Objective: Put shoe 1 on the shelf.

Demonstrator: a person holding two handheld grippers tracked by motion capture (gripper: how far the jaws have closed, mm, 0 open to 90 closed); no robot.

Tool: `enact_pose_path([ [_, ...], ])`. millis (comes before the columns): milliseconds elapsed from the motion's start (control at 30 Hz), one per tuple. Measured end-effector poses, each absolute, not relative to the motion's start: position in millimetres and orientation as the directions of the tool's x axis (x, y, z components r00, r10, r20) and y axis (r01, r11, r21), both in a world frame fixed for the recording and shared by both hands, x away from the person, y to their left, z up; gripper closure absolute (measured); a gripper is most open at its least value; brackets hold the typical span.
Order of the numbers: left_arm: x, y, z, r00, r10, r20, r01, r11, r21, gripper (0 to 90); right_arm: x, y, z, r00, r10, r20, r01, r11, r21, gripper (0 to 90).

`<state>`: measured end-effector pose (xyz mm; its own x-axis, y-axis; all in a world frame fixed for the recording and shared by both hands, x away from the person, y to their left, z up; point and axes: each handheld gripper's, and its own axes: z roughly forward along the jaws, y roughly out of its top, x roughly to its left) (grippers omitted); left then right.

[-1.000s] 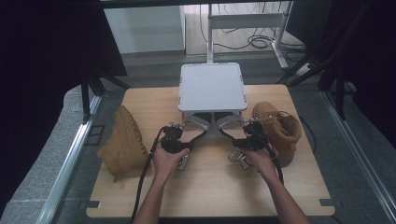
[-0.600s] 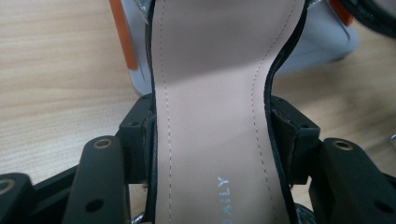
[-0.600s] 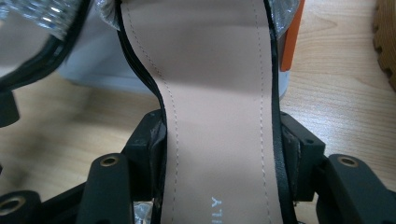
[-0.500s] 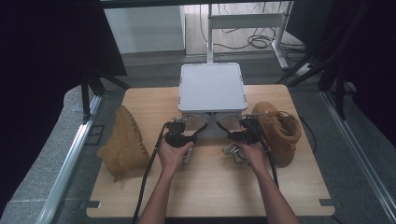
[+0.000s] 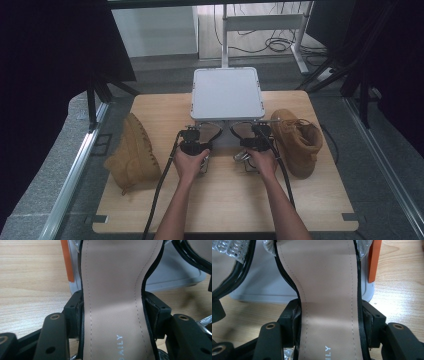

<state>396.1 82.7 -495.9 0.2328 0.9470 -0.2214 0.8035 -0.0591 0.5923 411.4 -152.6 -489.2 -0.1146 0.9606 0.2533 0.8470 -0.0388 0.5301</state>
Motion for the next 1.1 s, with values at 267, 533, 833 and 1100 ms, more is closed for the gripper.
enact_pose_path([
  [267,399.6,78.1,-504.0,0.229,0.947,-0.225,0.81,-0.057,0.584,41.8,414.8,-148.7,-492.7,-0.111,0.967,0.23,0.841,-0.032,0.54,42.6],
  [533,403.3,75.3,-510.3,0.21,0.952,-0.224,0.82,-0.046,0.571,41.7,416.3,-147.6,-494.4,-0.101,0.973,0.208,0.838,-0.03,0.545,42.6],
  [833,407.7,72.4,-514.0,0.187,0.952,-0.244,0.841,-0.027,0.54,38.6,418.6,-144.8,-502.3,-0.09,0.982,0.169,0.858,-0.01,0.514,42.2],
  [1100,404.6,75.8,-506.9,0.215,0.94,-0.265,0.823,-0.028,0.567,19.1,417.3,-148.3,-499.1,-0.092,0.973,0.213,0.861,-0.03,0.507,29.2],
])
